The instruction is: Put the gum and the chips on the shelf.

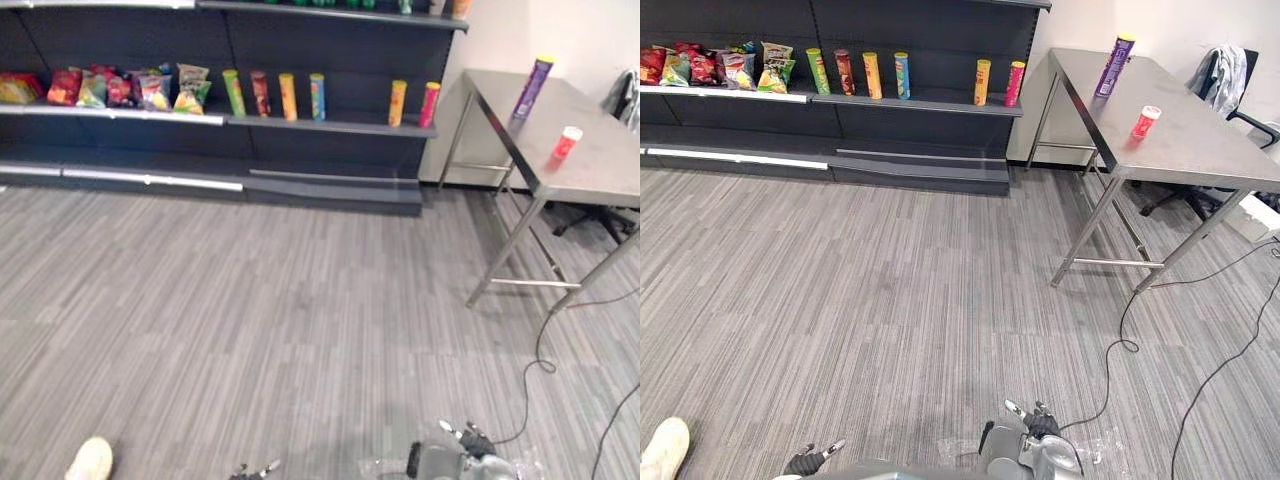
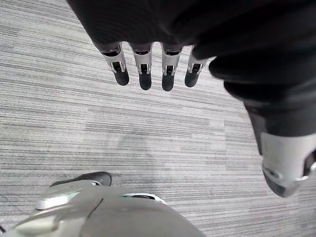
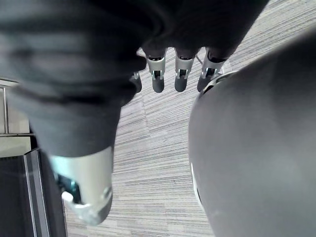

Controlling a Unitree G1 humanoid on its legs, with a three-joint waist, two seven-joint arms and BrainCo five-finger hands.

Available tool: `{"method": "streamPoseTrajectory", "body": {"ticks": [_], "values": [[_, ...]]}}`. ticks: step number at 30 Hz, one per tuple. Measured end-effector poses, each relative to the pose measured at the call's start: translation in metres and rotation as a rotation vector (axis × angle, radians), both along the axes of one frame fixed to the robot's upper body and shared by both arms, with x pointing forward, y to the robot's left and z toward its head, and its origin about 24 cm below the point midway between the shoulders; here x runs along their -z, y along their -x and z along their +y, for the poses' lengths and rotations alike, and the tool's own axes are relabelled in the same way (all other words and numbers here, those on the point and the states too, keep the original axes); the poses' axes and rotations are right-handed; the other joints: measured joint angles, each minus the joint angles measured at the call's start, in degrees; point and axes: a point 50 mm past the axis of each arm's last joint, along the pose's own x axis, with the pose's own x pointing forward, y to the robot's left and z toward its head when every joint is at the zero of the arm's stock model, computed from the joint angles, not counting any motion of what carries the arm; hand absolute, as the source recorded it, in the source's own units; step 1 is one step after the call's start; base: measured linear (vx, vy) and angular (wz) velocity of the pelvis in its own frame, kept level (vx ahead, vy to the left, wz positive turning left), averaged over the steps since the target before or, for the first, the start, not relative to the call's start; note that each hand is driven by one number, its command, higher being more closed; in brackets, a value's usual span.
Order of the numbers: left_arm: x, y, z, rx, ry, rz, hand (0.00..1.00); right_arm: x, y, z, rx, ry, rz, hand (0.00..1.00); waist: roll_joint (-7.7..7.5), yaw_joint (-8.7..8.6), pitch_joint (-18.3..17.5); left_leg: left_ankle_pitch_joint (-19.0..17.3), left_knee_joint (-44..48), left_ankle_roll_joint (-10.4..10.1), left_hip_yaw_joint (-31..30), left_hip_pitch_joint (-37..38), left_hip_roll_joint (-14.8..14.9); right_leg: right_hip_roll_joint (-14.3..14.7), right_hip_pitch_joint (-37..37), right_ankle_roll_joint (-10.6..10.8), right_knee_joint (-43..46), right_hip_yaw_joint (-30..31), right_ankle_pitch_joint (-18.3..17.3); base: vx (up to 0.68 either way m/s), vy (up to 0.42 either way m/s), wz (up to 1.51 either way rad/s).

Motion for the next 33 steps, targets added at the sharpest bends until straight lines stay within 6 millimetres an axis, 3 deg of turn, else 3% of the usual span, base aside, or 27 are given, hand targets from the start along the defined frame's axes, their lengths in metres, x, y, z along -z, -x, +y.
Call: {"method": "streamPoseTrajectory", "body": {"ticks": [2,4,6,7,8,9,10,11,12,13,15,16,17,18,20,21,23,26,27,28,30,31,32,33], "values": [[-0.002,-0.011,-0.002,0.016,0.003,-0.025,0.0,-0.001,-0.002,-0.004,0.028,0.004,-0.005,0.0,0.54,-0.64,0.76,-0.45,-2.07,-0.81,-1.59,1.26,1.26,3.86,-0.21,1.46,-20.67,0.43,3.63,0.39,-0.106,0.26],[-0.002,-0.015,-0.003,0.017,0.003,-0.034,0.0,-0.001,-0.002,-0.005,0.052,0.011,-0.004,0.0,0.33,-1.04,1.26,-1.3,-3.35,-2.33,-2.44,3.72,1.19,4.5,0.08,1.76,-32.65,0.63,9.52,0.55,-0.217,0.33],[-0.003,-0.022,-0.006,0.022,0.009,-0.051,0.0,-0.003,-0.006,-0.01,0.077,0.022,-0.014,0.0,0.84,-1.94,2.46,-2.9,-4.75,-3.96,-4.54,6.74,1.99,4.57,0.32,0.8,-34.27,1.23,15.97,0.55,-0.289,0.67],[-0.003,-0.03,-0.016,0.034,0.032,-0.067,0.0,-0.006,-0.012,-0.015,0.082,0.042,-0.033,0.0,2.35,-2.53,2.66,-3.4,-5.0,-4.87,-6.35,6.89,3.98,5.54,-1.64,-1.98,-28.42,1.26,16.87,0.51,-0.294,0.67],[-0.004,-0.036,-0.017,0.049,0.033,-0.079,0.0,-0.009,-0.017,-0.019,0.087,0.053,-0.048,0.0,3.03,-2.39,3.07,-3.08,-4.49,-5.31,-6.53,6.77,4.02,5.45,-3.45,-2.4,-24.16,1.5,14.18,0.49,-0.297,0.57],[-0.006,-0.042,-0.022,0.065,0.042,-0.096,0.0,-0.012,-0.023,-0.022,0.101,0.067,-0.067,0.0,3.0,-2.38,3.85,-2.14,-4.04,-6.57,-6.62,6.8,4.38,4.38,-6.92,-3.42,-15.56,1.97,9.16,0.32,-0.265,0.23],[-0.006,-0.044,-0.023,0.072,0.041,-0.097,0.0,-0.013,-0.025,-0.024,0.106,0.072,-0.071,0.0,3.17,-2.58,3.85,-1.97,-3.94,-6.87,-6.7,6.91,4.55,3.99,-8.16,-4.09,-11.69,1.85,6.91,0.41,-0.341,0.22],[-0.006,-0.044,-0.025,0.073,0.048,-0.097,0.0,-0.013,-0.025,-0.026,0.107,0.078,-0.075,0.0,3.28,-3.22,3.86,-1.99,-2.29,-6.92,-7.17,7.18,4.99,3.4,-9.45,-4.35,-5.88,1.48,1.58,0.43,-0.336,0.22],[-0.005,-0.044,-0.03,0.073,0.058,-0.097,0.0,-0.013,-0.025,-0.026,0.108,0.079,-0.072,0.0,3.49,-3.98,3.74,-1.77,-0.31,-7.3,-7.51,6.79,5.28,3.36,-9.42,-4.46,-3.77,0.94,-1.53,0.6,-0.344,0.24],[-0.004,-0.045,-0.037,0.076,0.076,-0.098,0.0,-0.013,-0.024,-0.027,0.111,0.082,-0.07,0.0,4.24,-4.74,3.61,-0.66,3.04,-9.21,-7.49,5.8,6.48,3.93,-8.4,-4.88,-3.12,-0.06,-3.86,0.53,-0.266,0.18],[-0.005,-0.051,-0.051,0.114,0.106,-0.11,0.0,-0.012,-0.023,-0.027,0.112,0.082,-0.065,0.0,4.87,-5.67,3.31,2.72,12.16,-13.06,-7.52,1.67,7.78,4.79,-6.43,-6.28,-3.96,-1.08,-5.61,0.52,-0.248,0.07],[-0.007,-0.057,-0.056,0.131,0.117,-0.125,0.0,-0.012,-0.021,-0.028,0.109,0.084,-0.06,0.0,5.04,-5.56,3.24,7.11,20.18,-15.01,-7.36,-2.02,8.58,5.75,-4.48,-6.99,-5.66,-1.21,-6.25,0.49,-0.217,-0.06],[-0.007,-0.059,-0.058,0.131,0.122,-0.13,0.0,-0.012,-0.02,-0.028,0.107,0.084,-0.058,0.0,5.08,-5.56,3.28,10.17,24.42,-15.41,-7.25,-3.91,9.03,6.34,-3.1,-7.34,-6.85,-1.25,-6.45,0.45,-0.199,-0.17],[-0.007,-0.06,-0.059,0.126,0.129,-0.133,0.0,-0.01,-0.014,-0.027,0.108,0.084,-0.044,0.0,5.14,-5.56,3.43,11.02,33.9,-15.82,-5.98,-7.48,10.81,7.66,0.63,-7.83,-9.73,-1.24,-6.7,0.52,-0.229,-0.2],[-0.009,-0.063,-0.055,0.092,0.126,-0.155,0.0,-0.006,-0.003,-0.028,0.116,0.084,-0.013,0.0,5.0,-5.42,3.59,8.55,43.86,-13.05,-0.9,-10.75,13.85,9.38,7.89,-7.91,-14.46,-1.02,-6.71,0.41,-0.155,-0.22],[-0.01,-0.062,-0.052,0.045,0.129,-0.163,0.0,-0.003,0.004,-0.028,0.122,0.085,0.004,0.0,4.51,-5.24,3.87,6.13,46.46,-10.01,2.83,-12.3,15.13,10.12,12.56,-7.91,-17.54,-0.28,-6.71,0.38,-0.063,-0.28],[-0.012,-0.063,-0.047,-0.013,0.125,-0.189,0.0,-0.003,0.007,-0.028,0.123,0.085,0.01,0.0,4.21,-4.8,4.01,2.61,46.2,-7.31,7.75,-17.28,15.83,10.27,17.72,-7.82,-21.54,1.7,-6.66,0.39,0.006,-0.47],[-0.014,-0.065,-0.039,-0.064,0.111,-0.214,0.0,-0.002,0.01,-0.026,0.13,0.08,0.009,0.0,3.86,-2.94,4.11,1.2,36.32,-7.62,11.15,-22.03,17.09,9.6,22.66,-7.47,-24.14,4.96,-6.5,0.35,0.089,-0.74],[-0.015,-0.066,-0.037,-0.082,0.107,-0.223,0.0,-0.001,0.014,-0.024,0.133,0.076,0.015,0.0,3.36,-2.03,3.98,1.79,27.31,-7.82,12.05,-22.27,16.75,8.46,24.65,-6.44,-24.71,5.46,-6.48,0.44,0.178,-0.61],[-0.015,-0.065,-0.035,-0.096,0.101,-0.223,0.0,0.0,0.016,-0.022,0.14,0.068,0.014,0.0,2.88,-1.89,3.82,4.88,17.82,-7.6,11.93,-22.27,15.98,7.11,26.74,-4.77,-25.4,5.67,-6.94,0.35,0.156,-0.61],[-0.015,-0.062,-0.032,-0.108,0.092,-0.217,0.0,0.001,0.018,-0.018,0.143,0.059,0.019,0.0,2.2,-1.93,3.4,9.83,7.7,-7.74,11.47,-22.27,14.93,5.36,29.09,-2.2,-26.84,6.81,-8.46,0.35,0.256,-0.6],[-0.013,-0.059,-0.032,-0.135,0.095,-0.212,0.0,0.001,0.02,-0.02,0.145,0.065,0.018,0.0,2.85,-1.98,2.96,13.4,1.54,-8.29,11.38,-22.51,15.16,4.93,30.81,-0.15,-28.26,8.49,-9.66,0.44,0.398,-0.69],[-0.012,-0.057,-0.032,-0.143,0.097,-0.206,0.0,0.0,0.021,-0.021,0.145,0.068,0.016,0.0,3.2,-2.04,2.76,14.83,0.48,-8.13,11.1,-22.86,15.52,4.9,31.45,0.52,-28.68,9.33,-10.04,0.47,0.463,-0.72],[-0.01,-0.052,-0.029,-0.148,0.09,-0.18,0.0,0.002,0.023,-0.02,0.133,0.065,0.031,0.0,2.84,-2.11,1.26,20.8,1.72,-7.13,10.07,-23.09,14.91,4.05,32.17,1.42,-29.5,11.33,-9.87,0.34,0.348,-0.39]]}}
